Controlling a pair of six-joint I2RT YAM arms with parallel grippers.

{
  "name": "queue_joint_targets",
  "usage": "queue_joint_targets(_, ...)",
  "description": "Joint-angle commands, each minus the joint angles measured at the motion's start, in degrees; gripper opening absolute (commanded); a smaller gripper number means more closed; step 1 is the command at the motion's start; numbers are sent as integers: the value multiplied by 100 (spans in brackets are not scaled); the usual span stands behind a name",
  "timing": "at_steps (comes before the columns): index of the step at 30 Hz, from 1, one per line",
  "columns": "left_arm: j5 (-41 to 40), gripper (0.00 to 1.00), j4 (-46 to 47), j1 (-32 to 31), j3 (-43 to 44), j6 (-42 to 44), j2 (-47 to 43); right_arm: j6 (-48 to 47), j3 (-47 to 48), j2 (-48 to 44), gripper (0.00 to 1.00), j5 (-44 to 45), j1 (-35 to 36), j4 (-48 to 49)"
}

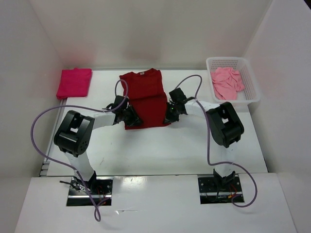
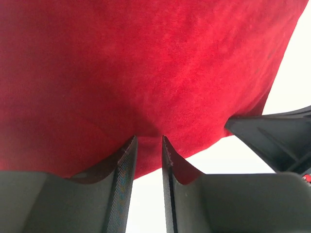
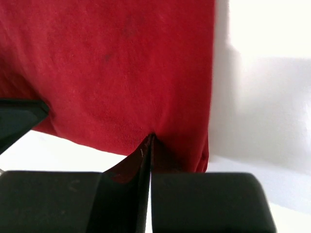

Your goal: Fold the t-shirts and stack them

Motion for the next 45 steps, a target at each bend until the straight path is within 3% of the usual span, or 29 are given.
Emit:
queue_joint_targets(1, -79, 35, -517, -368, -549, 197, -280, 241, -1095, -435, 1, 478, -46, -2)
queue_joint_targets(5, -18, 35, -570, -580, -1102, 22, -879, 584, -2456, -1235, 0, 328, 120, 141)
queue_joint_targets(9, -18, 39, -956, -659, -1323, 213, -1581, 901, -2978, -2211, 0, 152, 401, -7)
queue_joint_targets(12, -228, 50, -1552, -659, -1105, 520, -2099, 972, -2918, -2904, 8, 64, 402, -297)
queue_joint_targets(14, -352, 55, -1720, -598, -955, 591, -2433, 972, -2646, -3265, 19, 64, 402, -535)
queue_joint_targets(20, -53, 55, -1774, -194, -1646, 294, -2979, 1112, -2951, -3654, 42, -217, -81, -326)
queue_joint_targets(26, -228, 56, -1616, -194, -2184, -67, -3253, 1323, -3515, -3637, 50, -147, -380, 184)
queue_joint_targets(34, -158, 58, -1229, -194, -2194, -68, -2682, 1209, -3577, -2837, 50, -323, -380, 641)
queue_joint_targets(37, -229, 52, -1229, -194, -2193, -67, -2682, 1209, -3577, -2784, 48, -270, -380, 703)
queue_joint_targets(41, -168, 43, -1115, -194, -2193, -67, -2682, 1262, -3699, -2679, 38, -270, -380, 835)
queue_joint_targets(45, -115, 24, -1053, -194, -2193, -14, -2576, 1262, -3700, -2617, 19, -323, -380, 836)
